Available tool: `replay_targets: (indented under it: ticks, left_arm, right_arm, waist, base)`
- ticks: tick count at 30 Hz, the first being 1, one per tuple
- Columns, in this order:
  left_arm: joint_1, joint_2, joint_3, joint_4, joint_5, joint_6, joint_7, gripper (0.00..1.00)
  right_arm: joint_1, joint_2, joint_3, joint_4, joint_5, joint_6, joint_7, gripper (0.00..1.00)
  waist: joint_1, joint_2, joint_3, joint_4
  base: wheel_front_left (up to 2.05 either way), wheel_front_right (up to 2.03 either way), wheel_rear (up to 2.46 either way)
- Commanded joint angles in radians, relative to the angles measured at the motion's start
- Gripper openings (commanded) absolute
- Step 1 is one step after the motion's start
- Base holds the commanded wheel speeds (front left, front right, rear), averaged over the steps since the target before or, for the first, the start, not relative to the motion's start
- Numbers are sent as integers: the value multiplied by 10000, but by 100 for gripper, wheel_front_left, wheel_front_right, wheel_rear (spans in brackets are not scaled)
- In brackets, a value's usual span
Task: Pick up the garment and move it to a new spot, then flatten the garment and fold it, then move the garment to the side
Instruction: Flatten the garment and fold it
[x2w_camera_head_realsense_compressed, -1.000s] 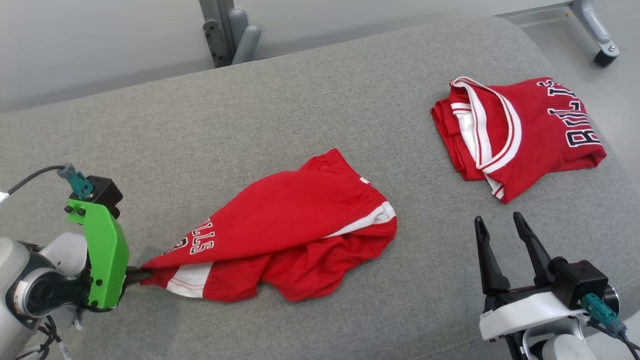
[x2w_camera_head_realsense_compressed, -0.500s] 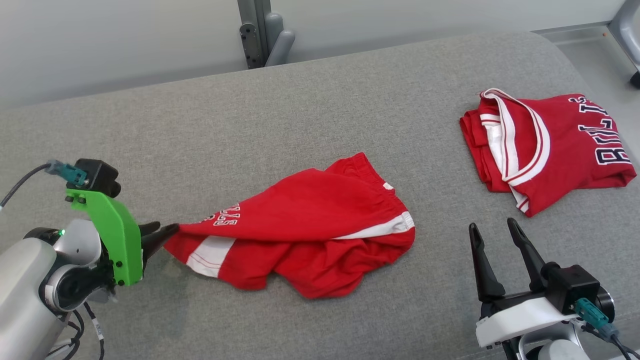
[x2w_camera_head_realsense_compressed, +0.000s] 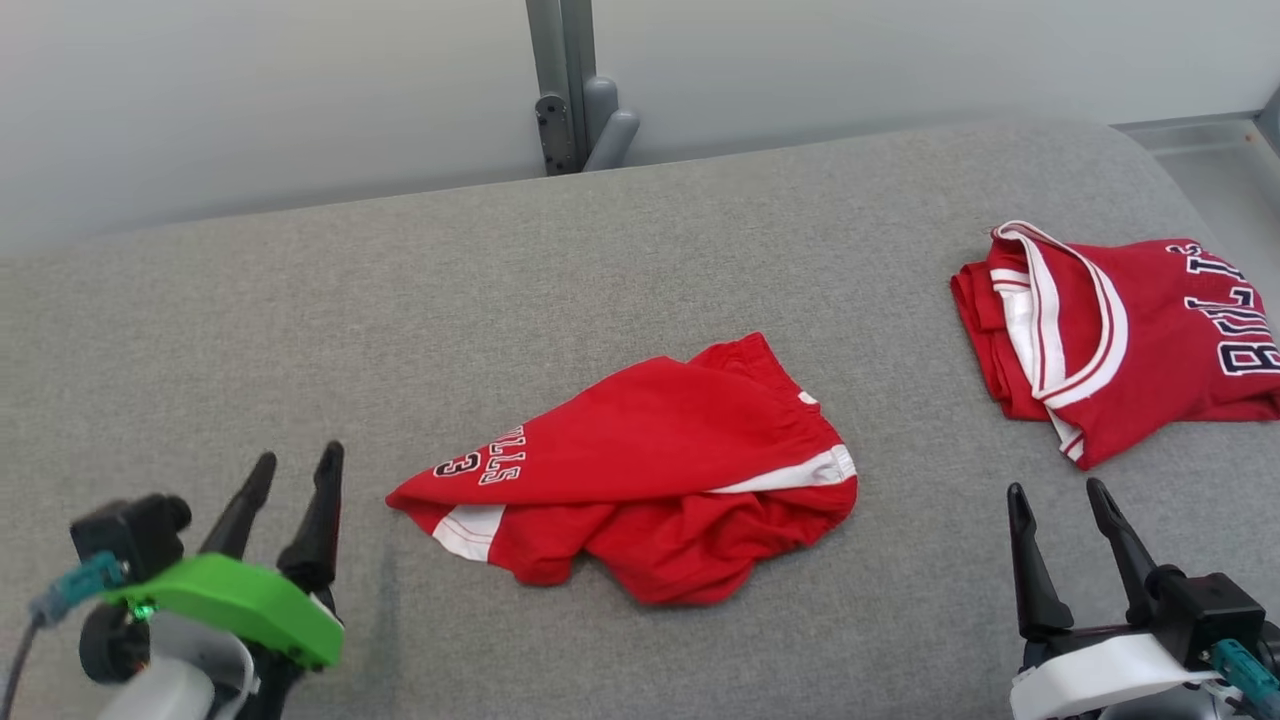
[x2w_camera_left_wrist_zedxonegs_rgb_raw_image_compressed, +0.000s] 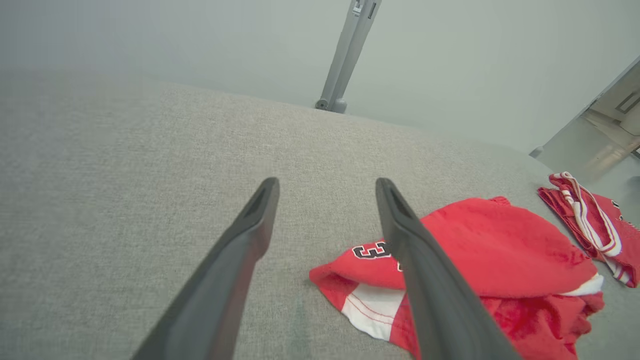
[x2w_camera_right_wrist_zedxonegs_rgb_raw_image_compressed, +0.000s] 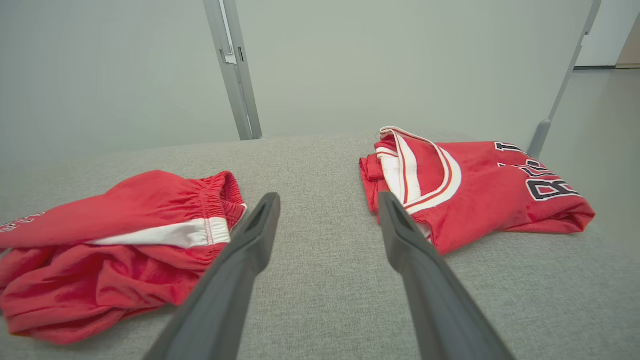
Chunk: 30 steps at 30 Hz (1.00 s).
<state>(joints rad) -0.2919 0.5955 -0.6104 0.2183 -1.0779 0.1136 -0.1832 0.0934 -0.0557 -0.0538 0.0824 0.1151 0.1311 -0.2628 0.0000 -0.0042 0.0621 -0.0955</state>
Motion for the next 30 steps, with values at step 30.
replay_targets:
  ticks: [30]
  left_arm:
    - [5354, -5083, 6048, -664, 7853, -2286, -818, 100]
  right_arm:
    - [765, -67, -470, -292, -136, -9, -26, 100]
  waist:
    - [0, 42, -885, 1415]
  base:
    - [0, 0, 0]
